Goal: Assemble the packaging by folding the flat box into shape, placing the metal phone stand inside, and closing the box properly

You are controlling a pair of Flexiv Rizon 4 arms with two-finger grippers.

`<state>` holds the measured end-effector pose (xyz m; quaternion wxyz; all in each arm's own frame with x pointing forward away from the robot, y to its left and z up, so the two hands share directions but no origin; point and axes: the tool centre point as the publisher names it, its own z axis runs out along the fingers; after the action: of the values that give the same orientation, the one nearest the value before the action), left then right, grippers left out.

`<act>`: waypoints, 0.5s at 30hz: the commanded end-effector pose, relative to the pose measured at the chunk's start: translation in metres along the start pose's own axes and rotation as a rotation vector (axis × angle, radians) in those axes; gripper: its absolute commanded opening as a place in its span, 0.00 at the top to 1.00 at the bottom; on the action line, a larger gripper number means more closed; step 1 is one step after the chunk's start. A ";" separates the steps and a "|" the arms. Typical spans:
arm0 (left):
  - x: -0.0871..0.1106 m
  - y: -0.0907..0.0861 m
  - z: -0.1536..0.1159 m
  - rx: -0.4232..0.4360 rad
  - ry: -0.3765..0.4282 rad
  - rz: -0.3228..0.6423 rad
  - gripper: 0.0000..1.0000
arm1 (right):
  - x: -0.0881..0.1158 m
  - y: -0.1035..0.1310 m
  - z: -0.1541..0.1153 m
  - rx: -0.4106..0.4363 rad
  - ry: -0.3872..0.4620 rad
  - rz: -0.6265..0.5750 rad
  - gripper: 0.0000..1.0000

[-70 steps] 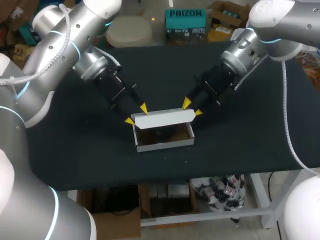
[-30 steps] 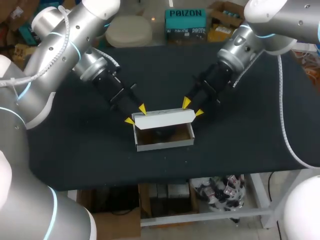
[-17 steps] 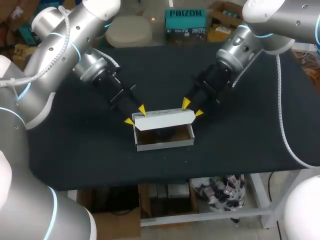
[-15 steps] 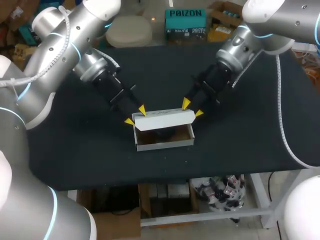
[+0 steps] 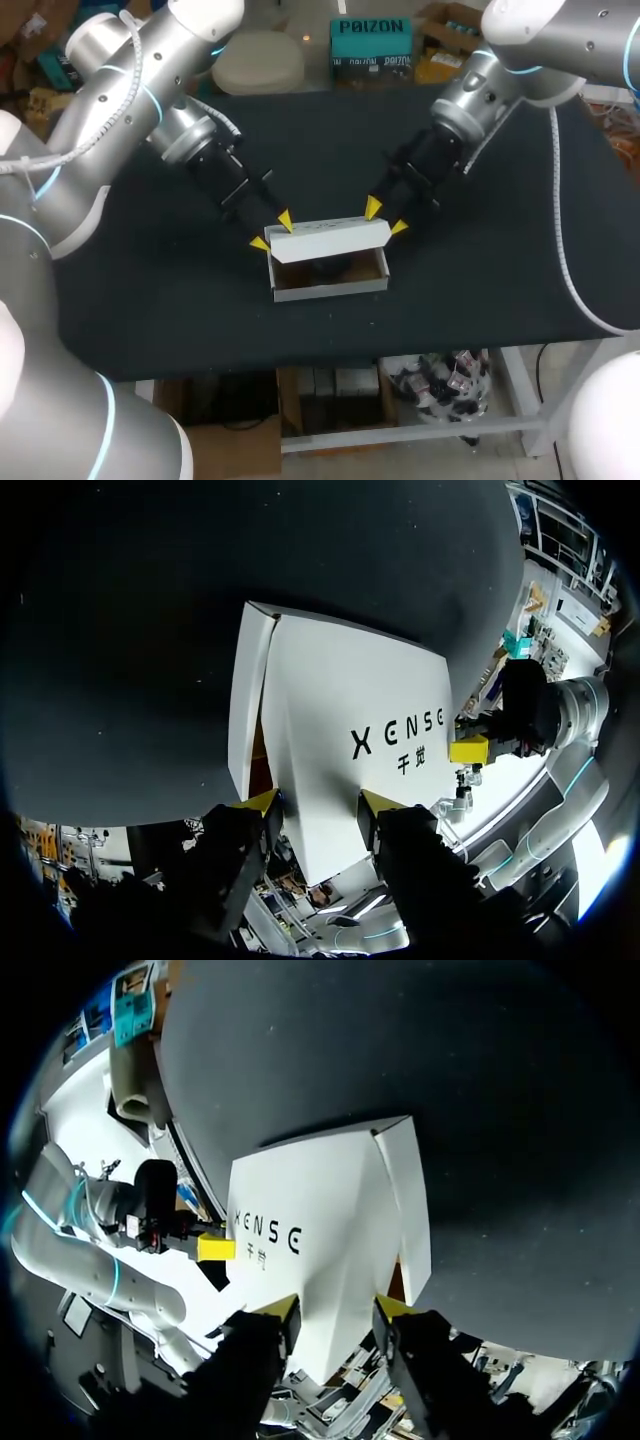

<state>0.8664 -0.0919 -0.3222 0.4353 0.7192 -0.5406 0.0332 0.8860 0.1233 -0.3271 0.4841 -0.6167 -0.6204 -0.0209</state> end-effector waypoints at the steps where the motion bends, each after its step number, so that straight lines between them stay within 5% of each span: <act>1: 0.001 0.003 0.001 0.010 0.002 0.000 0.51 | 0.004 0.003 -0.004 0.011 -0.010 -0.001 0.51; 15: -0.001 0.002 0.003 0.011 -0.001 -0.002 0.51 | -0.001 0.008 0.002 0.027 -0.019 0.003 0.51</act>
<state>0.8643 -0.0906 -0.3230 0.4324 0.7215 -0.5397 0.0345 0.8859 0.1236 -0.3298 0.4815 -0.6153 -0.6240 -0.0112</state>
